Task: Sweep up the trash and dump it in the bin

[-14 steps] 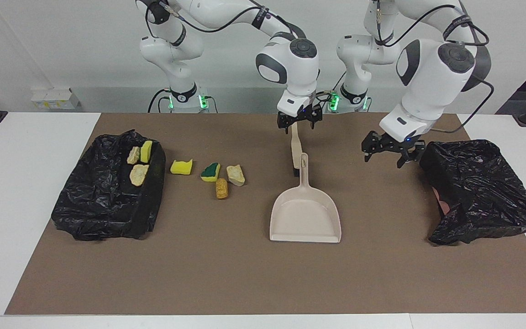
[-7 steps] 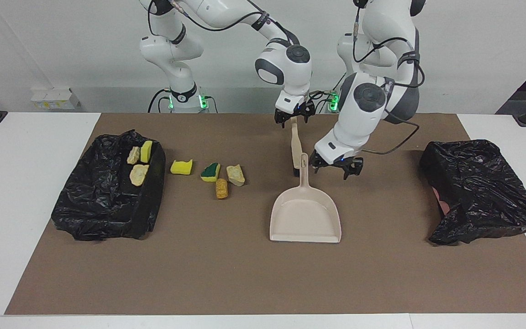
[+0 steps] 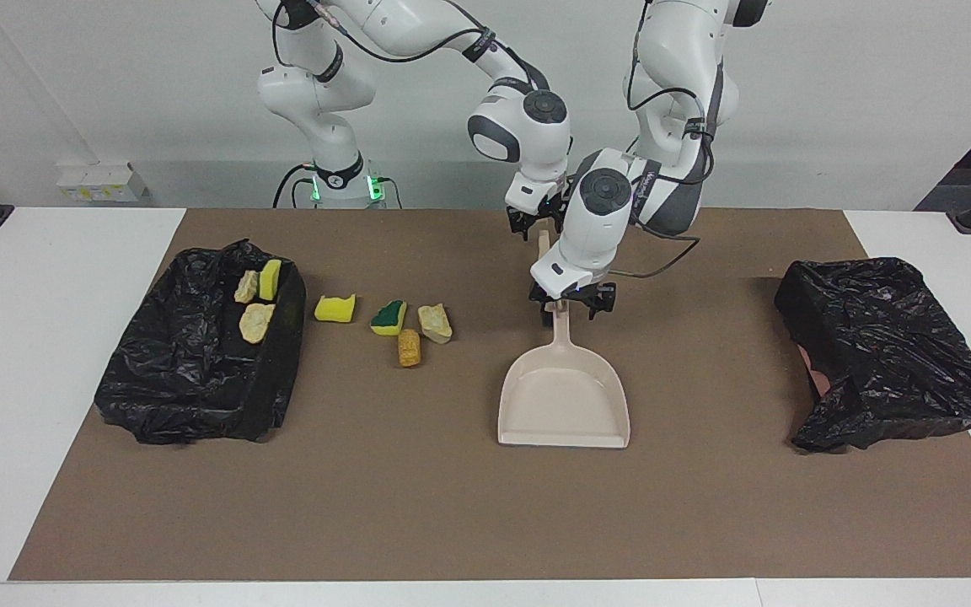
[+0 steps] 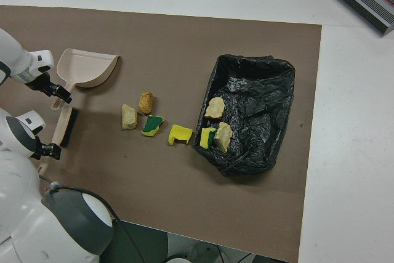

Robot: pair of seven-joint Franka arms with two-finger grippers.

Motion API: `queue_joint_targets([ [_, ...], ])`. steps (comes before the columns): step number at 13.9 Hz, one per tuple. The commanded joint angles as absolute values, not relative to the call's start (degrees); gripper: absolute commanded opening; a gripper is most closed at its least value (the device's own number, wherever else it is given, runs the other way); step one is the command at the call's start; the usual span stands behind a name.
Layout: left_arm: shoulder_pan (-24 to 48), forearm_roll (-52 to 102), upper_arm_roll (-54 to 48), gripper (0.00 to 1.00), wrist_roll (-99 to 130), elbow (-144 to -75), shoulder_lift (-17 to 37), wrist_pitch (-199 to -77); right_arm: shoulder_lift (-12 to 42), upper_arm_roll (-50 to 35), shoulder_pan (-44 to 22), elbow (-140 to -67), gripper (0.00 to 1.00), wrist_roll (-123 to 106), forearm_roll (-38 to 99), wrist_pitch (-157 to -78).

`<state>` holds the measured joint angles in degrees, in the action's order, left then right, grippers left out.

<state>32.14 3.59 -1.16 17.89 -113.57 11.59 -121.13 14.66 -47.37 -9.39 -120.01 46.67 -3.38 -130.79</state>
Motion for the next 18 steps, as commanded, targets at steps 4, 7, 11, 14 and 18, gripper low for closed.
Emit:
queue_joint_targets([
  [4,33.31,3.78,-0.26,0.0,18.72,-117.16,8.53,-123.83,14.77,-47.72,-8.44,-118.92,0.0,43.51,-2.9,-128.69],
  [7,32.7,3.78,-0.18,0.0,18.19,-116.55,8.96,-123.75,12.67,-47.46,-7.47,-115.06,0.0,41.49,-2.99,-118.34],
  [11,31.56,3.78,-0.09,0.0,16.88,-112.78,10.54,-122.79,1.87,-43.7,-5.71,-115.4,0.0,34.92,-1.41,-103.23],
  [14,28.13,3.78,-0.09,0.0,11.62,-110.57,10.81,-122.0,-6.13,-36.41,-5.71,-116.54,0.0,30.33,1.23,-95.73],
  [18,23.31,3.16,0.53,0.0,-0.57,-106.45,10.11,-115.25,-6.86,-26.3,-4.57,-120.48,0.0,31.13,-0.35,-98.5],
])
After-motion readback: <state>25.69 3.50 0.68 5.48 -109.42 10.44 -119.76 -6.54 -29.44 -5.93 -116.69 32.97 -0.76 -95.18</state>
